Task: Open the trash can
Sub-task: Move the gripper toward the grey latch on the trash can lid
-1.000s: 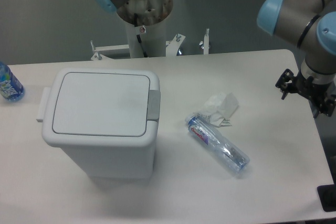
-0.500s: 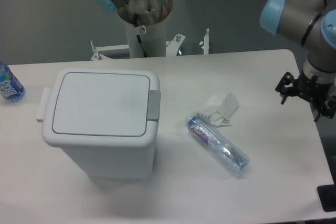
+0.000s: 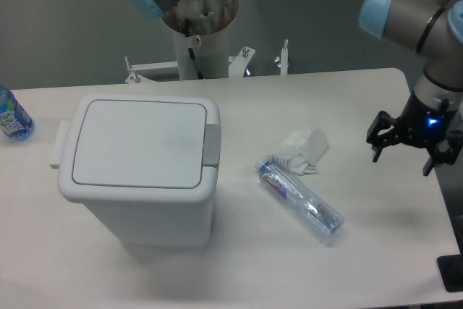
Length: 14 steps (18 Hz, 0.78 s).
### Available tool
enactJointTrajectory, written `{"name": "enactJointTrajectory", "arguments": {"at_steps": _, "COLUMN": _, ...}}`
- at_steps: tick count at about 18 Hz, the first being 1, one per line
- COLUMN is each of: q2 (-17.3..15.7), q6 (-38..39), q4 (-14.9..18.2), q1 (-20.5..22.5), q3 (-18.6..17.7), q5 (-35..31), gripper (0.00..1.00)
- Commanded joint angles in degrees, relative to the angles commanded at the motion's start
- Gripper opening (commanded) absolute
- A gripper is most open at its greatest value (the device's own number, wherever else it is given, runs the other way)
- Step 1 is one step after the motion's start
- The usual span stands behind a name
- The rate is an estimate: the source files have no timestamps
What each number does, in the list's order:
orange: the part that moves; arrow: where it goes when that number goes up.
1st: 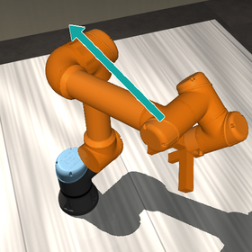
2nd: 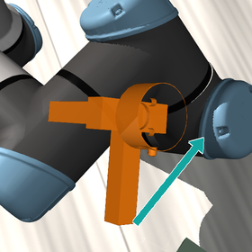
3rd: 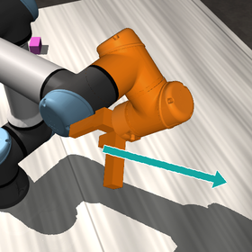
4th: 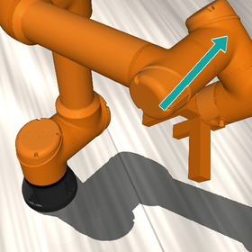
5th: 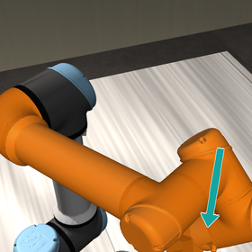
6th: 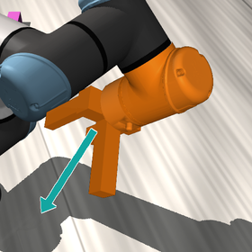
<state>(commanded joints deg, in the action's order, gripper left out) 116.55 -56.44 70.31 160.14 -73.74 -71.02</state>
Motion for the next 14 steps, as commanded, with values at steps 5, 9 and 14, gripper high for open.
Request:
{"name": "enactJointTrajectory", "arguments": {"at_steps": 5, "q2": -1.6, "q6": 7.1, "q4": -0.1, "q1": -0.9, "q3": -1.5, "q5": 6.1, "gripper": 1.0}}
{"name": "enactJointTrajectory", "arguments": {"at_steps": 9, "q2": -3.8, "q6": 12.4, "q4": -0.1, "q1": -2.5, "q3": -1.7, "q5": 7.6, "gripper": 1.0}}
{"name": "enactJointTrajectory", "arguments": {"at_steps": 14, "q2": -6.1, "q6": 16.4, "q4": 0.1, "q1": -3.9, "q3": -1.6, "q5": 11.2, "gripper": 1.0}}
